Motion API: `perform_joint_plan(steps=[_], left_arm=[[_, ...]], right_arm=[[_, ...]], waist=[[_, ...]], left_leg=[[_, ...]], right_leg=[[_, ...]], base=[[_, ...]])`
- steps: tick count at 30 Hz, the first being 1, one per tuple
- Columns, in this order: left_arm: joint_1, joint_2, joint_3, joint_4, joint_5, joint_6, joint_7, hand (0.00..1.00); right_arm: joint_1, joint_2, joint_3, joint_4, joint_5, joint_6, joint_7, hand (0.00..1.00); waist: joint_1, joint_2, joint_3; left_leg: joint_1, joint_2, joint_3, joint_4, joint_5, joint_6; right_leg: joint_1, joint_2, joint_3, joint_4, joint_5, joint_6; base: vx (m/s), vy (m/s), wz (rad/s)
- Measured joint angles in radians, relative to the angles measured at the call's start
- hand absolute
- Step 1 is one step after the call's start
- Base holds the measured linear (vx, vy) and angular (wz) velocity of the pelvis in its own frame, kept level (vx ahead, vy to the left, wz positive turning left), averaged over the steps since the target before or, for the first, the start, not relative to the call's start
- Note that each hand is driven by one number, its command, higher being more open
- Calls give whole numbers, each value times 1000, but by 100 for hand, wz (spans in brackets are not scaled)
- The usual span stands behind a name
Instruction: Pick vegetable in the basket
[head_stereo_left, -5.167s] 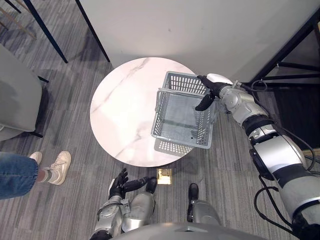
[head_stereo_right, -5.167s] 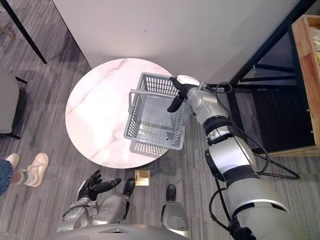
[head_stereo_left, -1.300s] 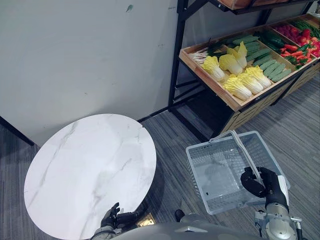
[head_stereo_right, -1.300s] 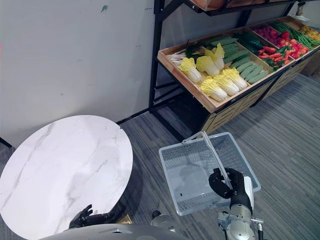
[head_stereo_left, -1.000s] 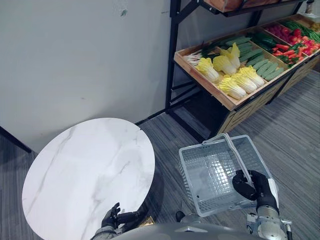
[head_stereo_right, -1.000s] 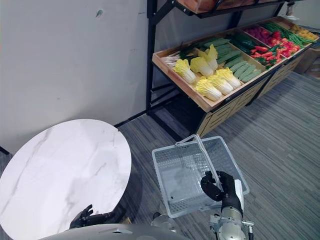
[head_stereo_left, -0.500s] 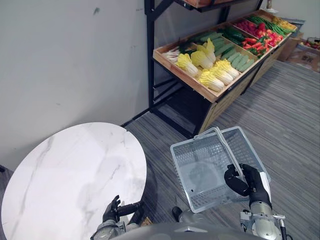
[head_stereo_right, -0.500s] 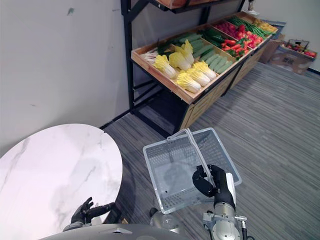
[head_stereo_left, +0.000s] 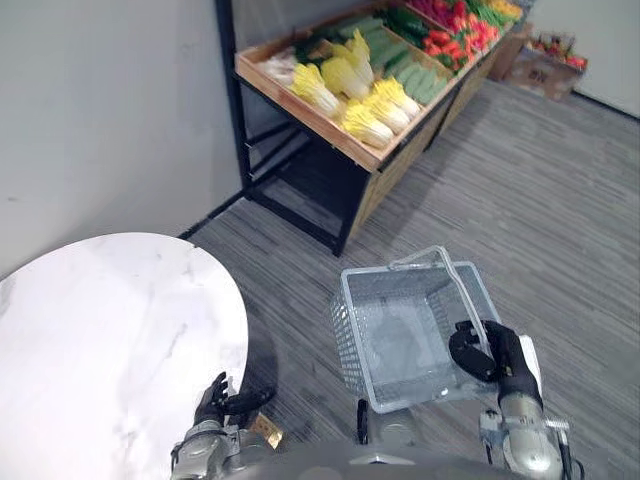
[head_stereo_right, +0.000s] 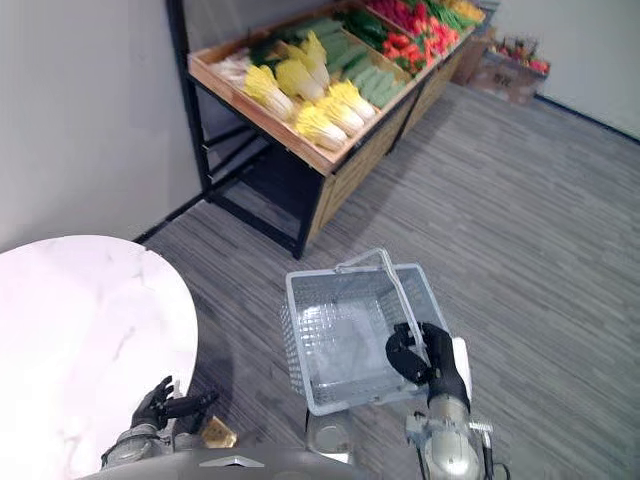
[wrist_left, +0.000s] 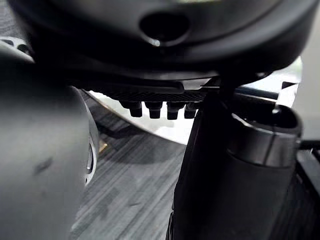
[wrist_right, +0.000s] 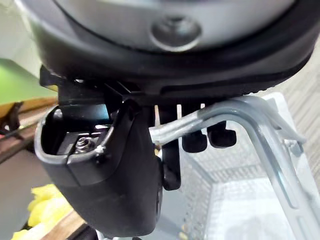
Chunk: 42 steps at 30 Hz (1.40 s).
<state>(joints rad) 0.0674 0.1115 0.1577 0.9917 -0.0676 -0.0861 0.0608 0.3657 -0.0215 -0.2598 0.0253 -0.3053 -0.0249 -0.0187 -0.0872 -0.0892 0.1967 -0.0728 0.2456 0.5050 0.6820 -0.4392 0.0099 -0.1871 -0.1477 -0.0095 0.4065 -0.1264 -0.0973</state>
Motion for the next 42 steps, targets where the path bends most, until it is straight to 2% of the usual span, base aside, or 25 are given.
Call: perform_joint_plan(steps=[1,2,3,4,5,6,8,10,12,14,18,20,21,22,23,24,25,28,31,33,34,36,38,39,42], left_arm=[[-15,-6,12,5,0,-1,-3,100],[-15,-27,22,-8,-1,-10,0,100],[-5,-19,30,-22,-4,-12,15,100],[0,-14,42,-24,-17,-5,23,100],[-1,-4,54,-24,-31,0,26,100],[8,5,68,-22,-44,4,37,100],[16,2,88,-24,-50,1,43,100],[19,-14,88,-21,-48,2,45,100],[29,-35,92,-22,-49,0,46,100],[36,-41,89,-21,-49,0,44,100],[60,-47,89,-21,-83,1,45,100],[62,-45,95,-22,-83,-4,44,100],[56,-54,93,-19,-83,-6,41,100],[55,-64,91,-19,-84,-6,41,100],[58,-84,84,-19,-86,-5,40,100],[57,-86,88,-22,-106,-6,43,100],[60,-83,86,-23,-109,-14,46,100],[60,-71,96,-21,-124,-26,68,100],[62,-75,115,-21,-127,-42,79,100],[71,-79,113,-23,-126,-48,84,100],[72,-86,93,-21,-125,-48,82,100],[69,-85,71,-22,-124,-47,81,100],[60,-80,42,-21,-116,-47,80,100],[55,-78,31,-21,-112,-45,79,100],[48,-72,-8,-23,-80,-45,79,100]], right_arm=[[-50,-3,-7,34,-1,5,-2,0],[-96,-23,-2,55,-2,12,-4,0],[-125,-34,34,96,-2,15,-1,0],[-135,-52,73,100,-2,16,4,0],[-157,-67,117,101,-2,17,12,0],[-195,-88,168,107,-2,16,25,0],[-222,-132,211,108,-1,3,37,0],[-228,-183,217,108,0,-12,40,0],[-200,-242,206,108,18,-12,40,0],[-172,-257,176,108,18,-11,40,0],[-86,-260,108,108,17,-10,40,0],[-74,-258,92,109,17,-9,39,0],[-75,-260,71,109,17,-9,36,0],[-76,-264,61,109,17,-9,34,0],[-75,-278,52,110,18,-9,28,0],[-80,-260,61,120,18,-9,26,0],[-78,-255,69,117,20,-11,26,0],[-93,-256,114,116,40,-15,15,0],[-113,-257,168,116,62,-25,-2,0],[-128,-255,191,112,81,-43,-4,0],[-139,-251,191,110,84,-49,-5,0],[-132,-235,191,107,85,-49,-8,0],[-107,-222,187,93,84,-49,-9,0],[-90,-206,186,85,81,-49,-9,0],[-48,-185,191,68,73,-49,-9,0]], waist=[[11,7,1],[3,19,5],[29,-19,3],[48,-21,2],[63,-21,2],[65,-19,1],[71,-17,0],[68,10,-4],[54,34,-16],[39,41,-19],[12,48,-20],[4,45,-7],[2,55,-4],[2,65,0],[0,97,4],[9,86,5],[7,82,6],[19,79,13],[51,88,20],[63,100,15],[57,121,13],[52,130,9],[52,120,9],[52,107,5],[55,98,-5]], left_leg=[[-14,-47,7,-102,10,7],[-20,-77,36,-236,128,40],[-12,-71,91,-210,128,38],[-22,-49,106,-189,117,42],[-26,-19,144,-174,111,35],[-21,13,182,-168,111,34],[-3,49,221,-154,113,30],[10,98,243,-148,126,9],[26,120,243,-179,156,-38],[48,119,244,-221,189,-58],[105,117,236,-251,242,-55],[77,132,178,-152,228,-54],[60,83,90,-228,193,-77],[63,55,52,-293,209,-68],[64,23,-11,-398,301,-63],[84,-9,-36,-380,351,-68],[82,-11,-47,-361,358,-72],[41,-19,-221,-239,337,-64],[30,-41,-433,-134,337,-65],[31,-61,-498,-124,272,-82],[42,-73,-504,-152,231,-74],[99,-74,-486,-266,218,-88],[133,-83,-473,-359,219,-92],[139,-93,-472,-402,233,-120],[137,-105,-470,-453,258,-136]], right_leg=[[17,-11,6,-19,-6,11],[-12,-50,-78,191,-49,12],[41,-117,-124,287,-71,62],[88,-137,-170,263,-65,87],[117,-141,-228,190,-69,137],[149,-127,-309,100,-82,174],[203,-101,-367,-29,-104,222],[237,-41,-359,-138,-88,217],[260,5,-353,-205,-60,196],[287,29,-350,-257,-35,183],[334,48,-330,-306,-16,171],[349,42,-290,-303,-12,161],[345,25,-265,-294,-12,160],[344,19,-256,-288,-12,160],[344,21,-245,-276,-14,163],[344,-2,-219,-260,-24,183],[341,-10,-219,-255,-26,185],[331,-7,-185,-246,-26,185],[318,20,-94,-214,-39,165],[290,32,-30,-208,-49,162],[255,48,-2,-185,-49,163],[230,52,24,-169,-46,172],[216,43,28,-177,-35,189],[210,31,27,-195,-25,199],[213,19,25,-258,21,209]], base=[[-29,-8,-67],[83,5,-68],[93,-44,-79],[38,-127,-105],[-48,-186,-125],[-54,-188,-126],[-40,-231,-110],[-26,-215,-68],[-7,-139,-25],[51,-150,-20],[72,-121,-30],[57,8,-49],[34,96,-58],[26,175,-54],[63,173,-61],[71,134,-52],[38,52,-51],[2,24,-54],[-10,13,-85],[-14,86,-97],[-20,127,-79],[-33,83,-35],[-71,126,-5],[-80,132,4],[-44,76,2]])
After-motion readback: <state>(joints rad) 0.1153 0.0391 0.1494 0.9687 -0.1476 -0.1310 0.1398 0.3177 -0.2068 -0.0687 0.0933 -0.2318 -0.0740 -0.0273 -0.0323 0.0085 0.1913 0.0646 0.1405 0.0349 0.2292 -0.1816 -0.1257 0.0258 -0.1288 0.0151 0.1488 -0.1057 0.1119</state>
